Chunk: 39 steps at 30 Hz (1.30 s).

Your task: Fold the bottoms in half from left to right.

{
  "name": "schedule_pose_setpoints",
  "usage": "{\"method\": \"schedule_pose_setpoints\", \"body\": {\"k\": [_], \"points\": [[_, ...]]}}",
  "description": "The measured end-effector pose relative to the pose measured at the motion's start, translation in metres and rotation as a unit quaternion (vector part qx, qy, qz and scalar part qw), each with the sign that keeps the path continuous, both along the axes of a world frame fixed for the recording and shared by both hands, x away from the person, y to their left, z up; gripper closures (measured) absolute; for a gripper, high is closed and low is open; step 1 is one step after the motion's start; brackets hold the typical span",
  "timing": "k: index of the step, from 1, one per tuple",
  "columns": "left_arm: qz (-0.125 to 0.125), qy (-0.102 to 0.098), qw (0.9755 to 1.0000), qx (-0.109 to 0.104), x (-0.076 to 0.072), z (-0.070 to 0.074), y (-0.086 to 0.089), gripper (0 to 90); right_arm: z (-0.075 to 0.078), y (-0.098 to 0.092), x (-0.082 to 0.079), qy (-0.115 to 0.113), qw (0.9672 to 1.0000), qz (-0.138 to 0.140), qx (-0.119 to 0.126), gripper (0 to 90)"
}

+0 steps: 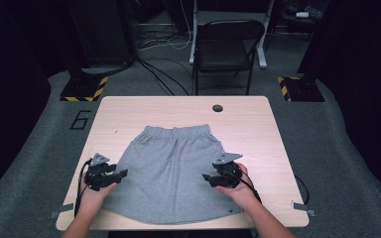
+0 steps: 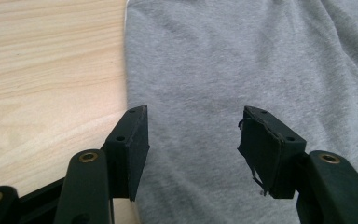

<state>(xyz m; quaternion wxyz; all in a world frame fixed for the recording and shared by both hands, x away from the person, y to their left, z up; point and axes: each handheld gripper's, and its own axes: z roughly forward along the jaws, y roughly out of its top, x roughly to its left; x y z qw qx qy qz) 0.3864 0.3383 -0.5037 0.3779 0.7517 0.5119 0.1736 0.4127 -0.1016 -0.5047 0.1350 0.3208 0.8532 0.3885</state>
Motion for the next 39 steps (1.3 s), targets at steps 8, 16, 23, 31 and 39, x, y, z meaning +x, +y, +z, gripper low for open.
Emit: {"method": "schedule_pose_setpoints", "body": {"k": [8, 16, 23, 31, 39], "points": [[0.001, 0.004, 1.0, -0.005, -0.004, 0.004, 0.008, 45.0, 0.001, 0.002, 0.0, 0.0, 1.0, 0.004, -0.005, 36.6], [0.011, 0.004, 0.9997, -0.021, -0.009, 0.009, 0.016, 48.3, 0.002, 0.0, 0.0, 0.002, 1.0, 0.002, -0.004, 36.6], [0.016, 0.009, 0.9995, -0.025, -0.017, 0.014, 0.025, 53.5, 0.003, -0.001, 0.0, 0.001, 1.0, 0.001, 0.0, 36.6], [0.025, 0.01, 0.9994, -0.02, -0.034, 0.013, 0.029, 55.9, 0.003, -0.002, -0.001, -0.001, 1.0, 0.0, -0.002, 36.6], [0.029, 0.03, 0.999, -0.014, -0.047, 0.01, 0.029, 61.2, 0.003, -0.001, -0.001, -0.001, 1.0, 0.004, -0.005, 36.6]]}}
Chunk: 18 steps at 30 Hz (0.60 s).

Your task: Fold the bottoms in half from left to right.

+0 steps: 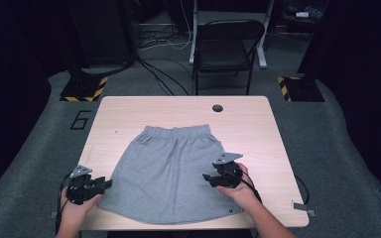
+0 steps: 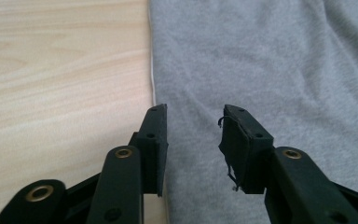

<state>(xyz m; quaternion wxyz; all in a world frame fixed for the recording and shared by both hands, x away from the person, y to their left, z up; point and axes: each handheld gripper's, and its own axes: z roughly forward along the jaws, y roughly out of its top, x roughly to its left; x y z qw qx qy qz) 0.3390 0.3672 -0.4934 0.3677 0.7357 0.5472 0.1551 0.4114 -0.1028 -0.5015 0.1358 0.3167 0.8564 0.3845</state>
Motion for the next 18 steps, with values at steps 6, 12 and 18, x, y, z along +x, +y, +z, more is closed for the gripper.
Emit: {"method": "schedule_pose_setpoints", "body": {"k": [6, 12, 18], "points": [[0.018, 0.021, 0.9996, -0.007, 0.004, -0.008, 0.0, 62.6, -0.001, 0.0, 0.001, -0.001, 1.0, -0.001, 0.001, 36.6], [0.02, 0.014, 0.9997, 0.008, 0.008, -0.012, 0.002, 63.0, -0.001, 0.0, 0.001, 0.002, 1.0, 0.001, 0.0, 36.5], [0.018, 0.027, 0.9993, 0.016, 0.01, -0.017, -0.001, 65.0, -0.001, 0.0, 0.001, 0.002, 1.0, 0.001, -0.001, 36.3]]}}
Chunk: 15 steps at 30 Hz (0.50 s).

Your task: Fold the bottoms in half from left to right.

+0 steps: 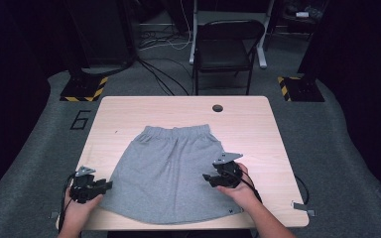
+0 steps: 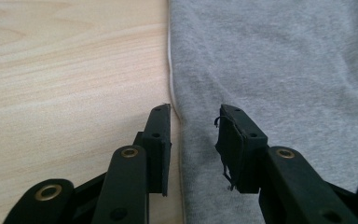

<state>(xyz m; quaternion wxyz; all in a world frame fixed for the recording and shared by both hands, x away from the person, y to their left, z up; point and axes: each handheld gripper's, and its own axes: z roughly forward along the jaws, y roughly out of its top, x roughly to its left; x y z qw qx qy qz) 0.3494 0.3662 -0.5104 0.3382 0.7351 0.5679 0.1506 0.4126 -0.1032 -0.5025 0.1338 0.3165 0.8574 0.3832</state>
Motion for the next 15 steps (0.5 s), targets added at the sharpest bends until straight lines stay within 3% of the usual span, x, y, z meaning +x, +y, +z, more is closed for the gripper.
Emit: {"method": "schedule_pose_setpoints", "body": {"k": [5, 8, 10, 15], "points": [[0.004, 0.016, 0.9999, -0.001, 0.0008, -0.0016, 0.0017, 67.1, -0.0004, 0.0006, -0.0001, 0.002, 1.0, -0.003, 0.0, 36.3], [0.004, 0.017, 0.9999, 0.0, 0.0009, -0.0013, 0.0023, 68.4, -0.0006, 0.0007, 0.0002, 0.003, 1.0, -0.002, 0.001, 36.3], [0.01, 0.016, 0.9997, -0.012, 0.0007, -0.0022, -0.0002, 69.3, -0.0006, 0.0007, 0.0002, 0.003, 1.0, -0.002, 0.001, 36.3], [-0.006, 0.015, 0.9999, -0.001, 0.0008, -0.0022, -0.0034, 73.5, -0.0005, 0.0008, 0.0001, 0.005, 1.0, -0.001, -0.001, 36.3]]}}
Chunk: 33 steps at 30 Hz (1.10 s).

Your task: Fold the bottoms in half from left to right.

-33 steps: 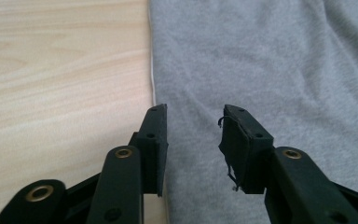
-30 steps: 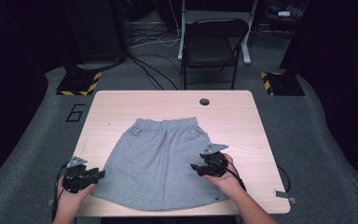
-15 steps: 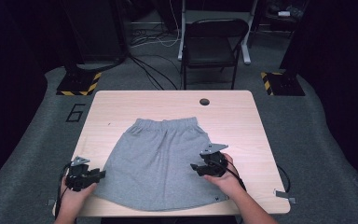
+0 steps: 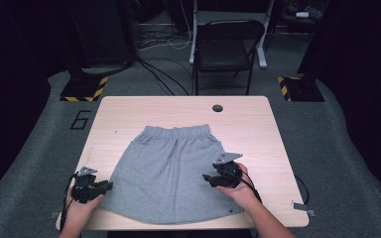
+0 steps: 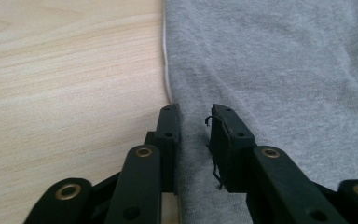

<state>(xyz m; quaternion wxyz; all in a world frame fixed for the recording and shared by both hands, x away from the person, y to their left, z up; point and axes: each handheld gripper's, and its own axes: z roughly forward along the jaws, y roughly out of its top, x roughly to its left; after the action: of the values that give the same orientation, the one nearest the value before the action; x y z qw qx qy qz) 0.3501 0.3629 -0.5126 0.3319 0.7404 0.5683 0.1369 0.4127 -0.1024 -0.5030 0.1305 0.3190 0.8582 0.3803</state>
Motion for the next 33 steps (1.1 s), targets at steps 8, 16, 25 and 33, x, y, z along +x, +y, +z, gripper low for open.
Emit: {"method": "schedule_pose_setpoints", "body": {"k": [8, 16, 25, 33], "points": [[-0.002, 0.005, 1.0, 0.008, 0.0, 0.0, -0.001, 85.2, 0.0, 0.0, 0.0, 0.002, 1.0, 0.001, -0.001, 36.3], [0.001, 0.005, 1.0, 0.002, 0.001, 0.005, -0.004, 86.9, 0.0, 0.0, -0.001, 0.002, 1.0, -0.002, 0.002, 36.3], [-0.009, -0.011, 0.9992, -0.038, -0.002, 0.021, -0.006, 87.2, 0.001, 0.0, 0.0, -0.002, 1.0, 0.0, 0.003, 36.3], [-0.045, -0.028, 0.9959, -0.073, 0.004, 0.043, -0.02, 87.3, 0.001, -0.001, 0.0, -0.003, 1.0, -0.002, 0.003, 36.3]]}}
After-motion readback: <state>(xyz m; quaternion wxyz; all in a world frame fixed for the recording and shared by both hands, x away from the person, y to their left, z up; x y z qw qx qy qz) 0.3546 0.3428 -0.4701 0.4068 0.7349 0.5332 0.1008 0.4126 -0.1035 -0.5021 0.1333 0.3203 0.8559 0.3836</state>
